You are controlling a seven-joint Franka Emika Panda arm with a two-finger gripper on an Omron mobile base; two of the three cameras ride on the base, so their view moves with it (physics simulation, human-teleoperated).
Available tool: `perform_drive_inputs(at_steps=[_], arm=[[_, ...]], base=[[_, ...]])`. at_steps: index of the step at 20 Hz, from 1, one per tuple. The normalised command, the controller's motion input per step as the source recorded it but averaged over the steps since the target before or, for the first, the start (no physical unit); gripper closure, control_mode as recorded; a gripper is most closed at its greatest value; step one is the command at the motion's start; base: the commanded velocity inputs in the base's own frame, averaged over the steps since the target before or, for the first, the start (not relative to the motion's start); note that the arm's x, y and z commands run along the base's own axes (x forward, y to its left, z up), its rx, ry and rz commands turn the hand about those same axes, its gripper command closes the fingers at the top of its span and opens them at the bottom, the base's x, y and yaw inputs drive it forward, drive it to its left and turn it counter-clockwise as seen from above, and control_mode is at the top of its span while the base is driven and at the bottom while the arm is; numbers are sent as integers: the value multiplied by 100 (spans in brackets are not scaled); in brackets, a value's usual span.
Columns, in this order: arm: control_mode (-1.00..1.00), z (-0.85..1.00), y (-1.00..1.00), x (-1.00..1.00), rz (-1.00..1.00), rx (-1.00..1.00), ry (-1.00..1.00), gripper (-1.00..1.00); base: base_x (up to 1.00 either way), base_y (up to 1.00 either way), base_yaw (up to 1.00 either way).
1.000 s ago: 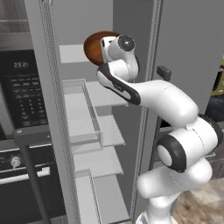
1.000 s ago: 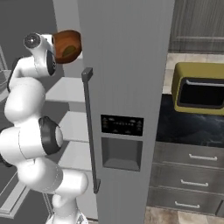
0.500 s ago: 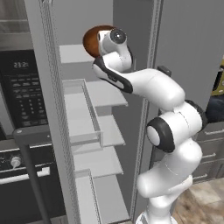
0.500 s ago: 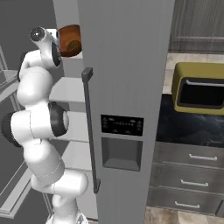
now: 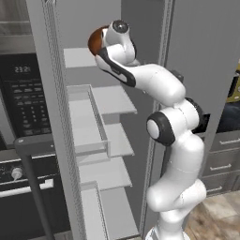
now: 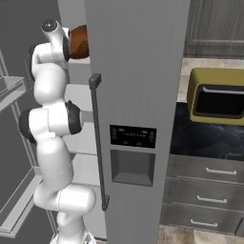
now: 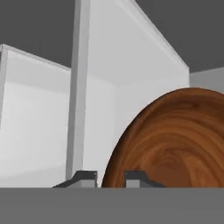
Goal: Move the mug from next to the sink to the open cabinet. Then, move the bowl with the avocado to the fridge to clear the area for faucet cleaning.
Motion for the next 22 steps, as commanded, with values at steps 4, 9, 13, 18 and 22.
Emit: perform_drive_inputs(at_steps=[4, 9, 13, 18, 22], arm=[[-100, 1, 0, -8, 0, -1, -5, -100], [-100, 7, 10, -82, 0, -8, -18, -100], [-100, -18, -9, -100, 0, -1, -12, -100], [-100, -71, -58, -100, 0, 0, -16, -100], [-100, -91, -61, -100, 0, 0, -16, -100]], base=[[0, 0, 0], [0, 0, 0], [0, 0, 0], [0, 0, 0], [0, 0, 0]])
